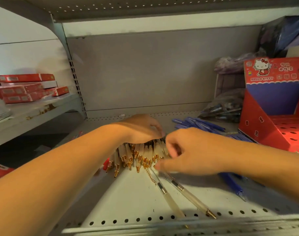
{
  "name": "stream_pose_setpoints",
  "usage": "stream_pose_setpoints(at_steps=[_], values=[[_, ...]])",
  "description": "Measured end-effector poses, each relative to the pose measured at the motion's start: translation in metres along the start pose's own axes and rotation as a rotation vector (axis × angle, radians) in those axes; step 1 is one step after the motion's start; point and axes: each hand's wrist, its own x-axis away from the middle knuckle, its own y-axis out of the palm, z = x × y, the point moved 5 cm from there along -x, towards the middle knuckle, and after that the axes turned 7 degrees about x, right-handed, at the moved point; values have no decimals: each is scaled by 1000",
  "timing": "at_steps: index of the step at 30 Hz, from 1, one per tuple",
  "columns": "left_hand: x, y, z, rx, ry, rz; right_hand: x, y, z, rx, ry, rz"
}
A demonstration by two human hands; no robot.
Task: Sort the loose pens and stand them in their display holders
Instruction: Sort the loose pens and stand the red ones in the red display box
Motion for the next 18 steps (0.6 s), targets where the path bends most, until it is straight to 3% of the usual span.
stream_pose_setpoints(at_steps=[3,10,18], values=[[10,0,-6,24,-24,36,13,18,-25,134,-3,-217],[19,5,-21,85,-79,71,11,19,-29,163,83,-391],[24,3,-26,50,-51,61,12,24,-26,70,122,-400]])
